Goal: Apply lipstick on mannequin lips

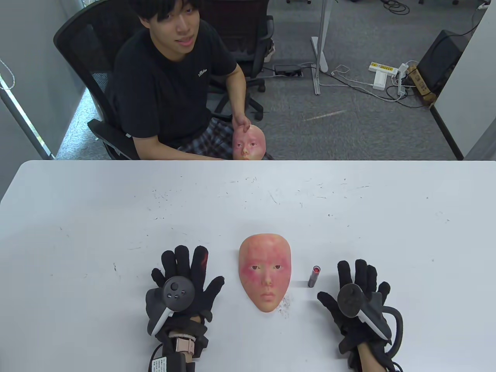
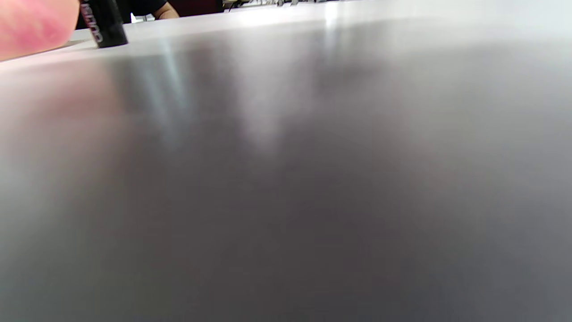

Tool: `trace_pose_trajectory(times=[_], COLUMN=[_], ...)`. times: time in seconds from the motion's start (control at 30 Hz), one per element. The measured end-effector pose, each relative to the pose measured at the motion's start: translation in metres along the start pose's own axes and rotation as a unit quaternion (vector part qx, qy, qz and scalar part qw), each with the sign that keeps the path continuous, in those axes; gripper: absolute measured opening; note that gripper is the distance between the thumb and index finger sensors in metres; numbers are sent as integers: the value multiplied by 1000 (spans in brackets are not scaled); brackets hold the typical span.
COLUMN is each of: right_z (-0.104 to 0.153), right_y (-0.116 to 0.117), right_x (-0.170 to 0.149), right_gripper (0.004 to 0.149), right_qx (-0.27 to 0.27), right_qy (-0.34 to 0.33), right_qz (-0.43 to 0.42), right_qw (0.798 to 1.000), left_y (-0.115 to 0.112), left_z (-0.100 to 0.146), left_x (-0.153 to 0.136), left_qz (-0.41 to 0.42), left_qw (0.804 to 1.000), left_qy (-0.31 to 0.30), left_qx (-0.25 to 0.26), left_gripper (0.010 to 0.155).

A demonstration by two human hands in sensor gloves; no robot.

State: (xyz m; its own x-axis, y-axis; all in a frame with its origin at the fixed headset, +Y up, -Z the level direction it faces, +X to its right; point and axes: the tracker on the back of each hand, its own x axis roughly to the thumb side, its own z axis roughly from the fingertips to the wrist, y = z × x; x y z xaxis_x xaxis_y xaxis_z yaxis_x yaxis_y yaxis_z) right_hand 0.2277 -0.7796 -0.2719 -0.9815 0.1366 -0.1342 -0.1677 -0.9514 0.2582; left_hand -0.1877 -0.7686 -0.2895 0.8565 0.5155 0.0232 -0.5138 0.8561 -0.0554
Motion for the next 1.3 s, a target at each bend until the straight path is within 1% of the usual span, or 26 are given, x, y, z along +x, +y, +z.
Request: trace_pose_trajectory(times=[0.13, 0.17, 0.3, 0.33, 0.37, 0.43, 0.47, 0.53, 0.57, 0.67, 0.77, 0.93, 1.0, 1.1, 1.13, 1.17, 1.23, 1.3], right_z=[-5, -8, -19, -22, -24, -28, -30, -31, -31, -26, -15, 12, 24, 36, 41, 43, 49, 52], right_y=[3, 2, 1, 2, 3, 3, 2, 1, 1, 0, 0, -1, 2, 6, 7, 8, 8, 8], right_x=[9, 14, 26, 29, 31, 34, 35, 36, 36, 36, 39, 50, 54, 58, 61, 63, 68, 72], right_gripper=[92, 91, 88, 86, 85, 80, 75, 59, 55, 55, 54, 54, 54, 54, 54, 54, 54, 54], right_qx=[21, 24, 12, 16, 22, 27, 20, 13, 11, -2, -26, -97, -110, -103, -106, -115, -127, -124], right_qy=[-41, -48, -60, -60, -56, -50, -46, -44, -43, -55, -77, -117, -138, -157, -162, -164, -176, -188], right_qz=[-36, -58, -152, -168, -156, -157, -160, -164, -164, -166, -169, -179, -179, -177, -177, -178, -172, -156], right_qw=[998, 997, 987, 984, 986, 986, 986, 985, 985, 985, 982, 972, 968, 966, 965, 963, 961, 962], left_y=[0, 0, 0, 1, 1, 2, 2, 2, 2, 1, -1, -3, -7, -15, -19, -21, -27, -33], left_z=[1, 0, -1, -1, -1, -1, -1, -1, -1, -2, -3, 2, 4, 9, 11, 12, 17, 24], left_x=[1, 0, -2, -3, -4, -5, -5, -5, -4, -4, -3, 5, 14, 35, 51, 60, 88, 108], left_qz=[2, 6, 15, 18, 20, 24, 25, 25, 23, 19, 13, 45, 77, 116, 117, 114, 97, 86], left_qw=[1000, 1000, 1000, 1000, 1000, 1000, 1000, 1000, 1000, 1000, 1000, 999, 996, 988, 984, 982, 974, 967], left_qy=[-7, -5, 3, 4, 4, 5, 6, 8, 9, 8, 10, -17, -46, -99, -131, -147, -198, -230], left_qx=[2, 0, -7, -5, -4, -3, -4, -6, -6, -8, -13, -3, -7, -14, -26, -33, -49, -62], left_gripper=[86, 86, 86, 86, 86, 86, 86, 86, 86, 86, 85, 85, 86, 86, 86, 86, 86, 86])
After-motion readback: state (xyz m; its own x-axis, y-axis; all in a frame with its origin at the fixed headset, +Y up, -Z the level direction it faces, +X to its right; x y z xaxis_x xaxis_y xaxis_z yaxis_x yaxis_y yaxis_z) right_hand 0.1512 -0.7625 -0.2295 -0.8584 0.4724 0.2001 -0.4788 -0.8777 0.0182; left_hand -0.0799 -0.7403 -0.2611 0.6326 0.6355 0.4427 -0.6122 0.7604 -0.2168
